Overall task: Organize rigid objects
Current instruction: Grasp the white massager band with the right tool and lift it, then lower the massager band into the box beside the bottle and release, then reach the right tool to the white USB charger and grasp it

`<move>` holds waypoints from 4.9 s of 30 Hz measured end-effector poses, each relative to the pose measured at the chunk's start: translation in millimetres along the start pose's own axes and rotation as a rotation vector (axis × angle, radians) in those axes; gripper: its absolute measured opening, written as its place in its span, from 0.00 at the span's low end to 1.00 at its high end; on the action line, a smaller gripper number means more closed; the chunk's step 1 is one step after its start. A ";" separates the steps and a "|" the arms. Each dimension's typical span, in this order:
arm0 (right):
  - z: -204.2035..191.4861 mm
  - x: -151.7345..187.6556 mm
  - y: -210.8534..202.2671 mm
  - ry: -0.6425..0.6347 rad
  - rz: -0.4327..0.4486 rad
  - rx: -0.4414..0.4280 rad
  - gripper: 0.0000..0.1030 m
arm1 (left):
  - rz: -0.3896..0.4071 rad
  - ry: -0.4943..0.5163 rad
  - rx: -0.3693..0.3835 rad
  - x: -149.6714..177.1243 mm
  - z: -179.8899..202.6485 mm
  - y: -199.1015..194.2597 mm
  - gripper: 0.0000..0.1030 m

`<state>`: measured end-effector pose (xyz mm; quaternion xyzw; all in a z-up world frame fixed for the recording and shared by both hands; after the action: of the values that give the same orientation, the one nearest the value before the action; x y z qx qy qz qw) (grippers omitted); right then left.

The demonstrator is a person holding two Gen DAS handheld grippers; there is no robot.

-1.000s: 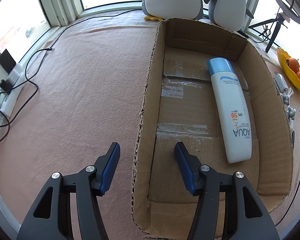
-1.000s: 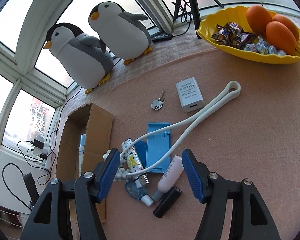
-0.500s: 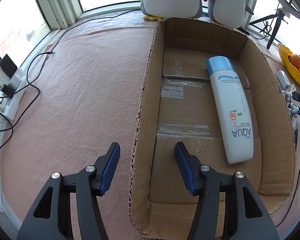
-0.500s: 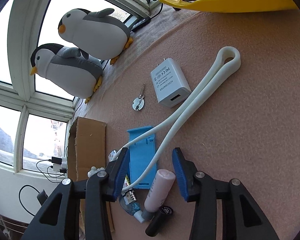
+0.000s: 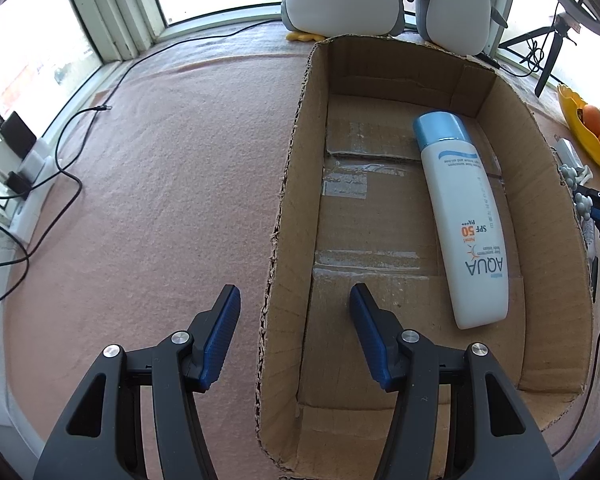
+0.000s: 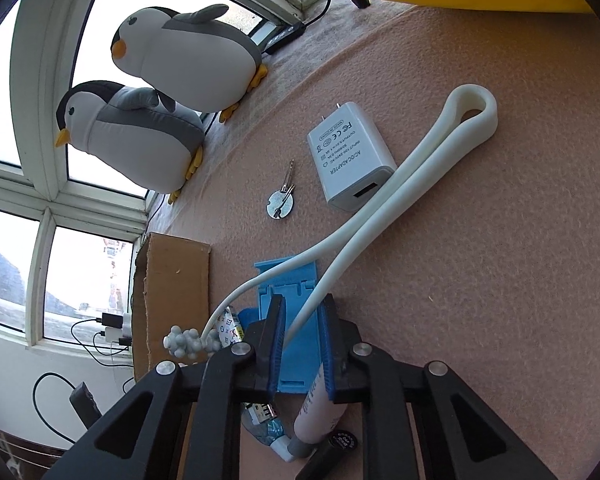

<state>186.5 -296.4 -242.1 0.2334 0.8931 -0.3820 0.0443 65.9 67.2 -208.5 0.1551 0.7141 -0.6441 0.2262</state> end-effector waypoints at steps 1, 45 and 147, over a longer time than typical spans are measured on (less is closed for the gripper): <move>1.0 -0.1 -0.4 0.007 0.004 -0.001 0.14 | 0.000 0.000 0.000 0.0 0.1 0.0 0.55; -140.6 7.2 -44.7 -0.151 -0.005 -0.241 0.05 | 0.005 -0.011 0.020 -1.4 -4.9 0.0 0.55; -56.0 -49.9 21.8 -0.547 0.032 0.600 0.50 | 0.005 -0.028 0.041 2.2 -12.0 1.0 0.55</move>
<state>246.1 -263.0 -204.2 0.1397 0.6934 -0.6730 0.2162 63.1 79.0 -209.6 0.1524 0.6972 -0.6600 0.2345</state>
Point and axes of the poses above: each gripper's, at about its wrist camera, not at the fingertips, and y roughly the way its jaws point, z to its right, x to its underside, the point moved 2 cm from there along y, roughly the way its jaws point, and after that the axes turned 7 degrees about z, right-handed, at the moved point
